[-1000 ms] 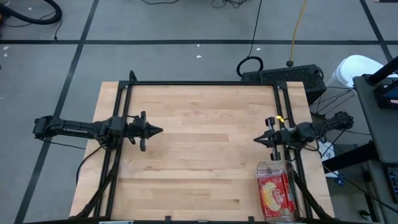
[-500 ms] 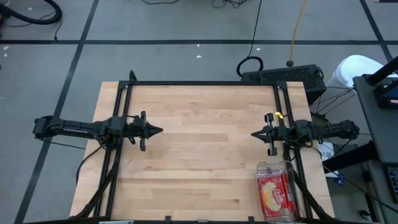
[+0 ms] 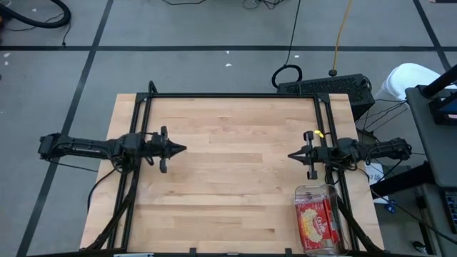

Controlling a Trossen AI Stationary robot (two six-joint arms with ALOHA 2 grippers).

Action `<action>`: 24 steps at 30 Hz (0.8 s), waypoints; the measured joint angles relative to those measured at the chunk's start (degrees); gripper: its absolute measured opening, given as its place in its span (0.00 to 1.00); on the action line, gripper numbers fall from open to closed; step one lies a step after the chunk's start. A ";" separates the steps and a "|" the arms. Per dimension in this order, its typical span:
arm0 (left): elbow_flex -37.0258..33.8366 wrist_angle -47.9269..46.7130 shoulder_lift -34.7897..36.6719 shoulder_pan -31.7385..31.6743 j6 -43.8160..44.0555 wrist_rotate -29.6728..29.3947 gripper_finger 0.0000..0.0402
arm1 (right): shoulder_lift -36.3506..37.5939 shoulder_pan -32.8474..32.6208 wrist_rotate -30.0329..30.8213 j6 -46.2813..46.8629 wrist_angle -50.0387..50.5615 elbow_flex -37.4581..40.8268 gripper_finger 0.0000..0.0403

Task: Sort popcorn bags into baskets
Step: Return to Home Position

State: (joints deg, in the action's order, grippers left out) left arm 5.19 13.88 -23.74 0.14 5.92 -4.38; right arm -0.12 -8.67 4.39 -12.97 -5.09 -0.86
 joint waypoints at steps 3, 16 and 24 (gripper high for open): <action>0.00 -0.22 1.19 0.00 -0.54 0.00 0.00 | 0.00 0.00 0.06 -0.57 0.20 0.00 0.00; 0.00 -0.62 3.70 0.02 -2.66 0.00 0.00 | -0.23 0.55 1.35 -0.16 2.60 0.00 0.00; 0.00 -1.38 3.70 0.01 -2.84 1.85 0.00 | -0.37 0.48 -0.47 0.84 3.25 0.00 0.00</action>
State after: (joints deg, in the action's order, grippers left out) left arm 5.19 12.50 -20.03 0.15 3.08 -2.54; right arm -0.49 -8.19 3.93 -12.13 -1.84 -0.86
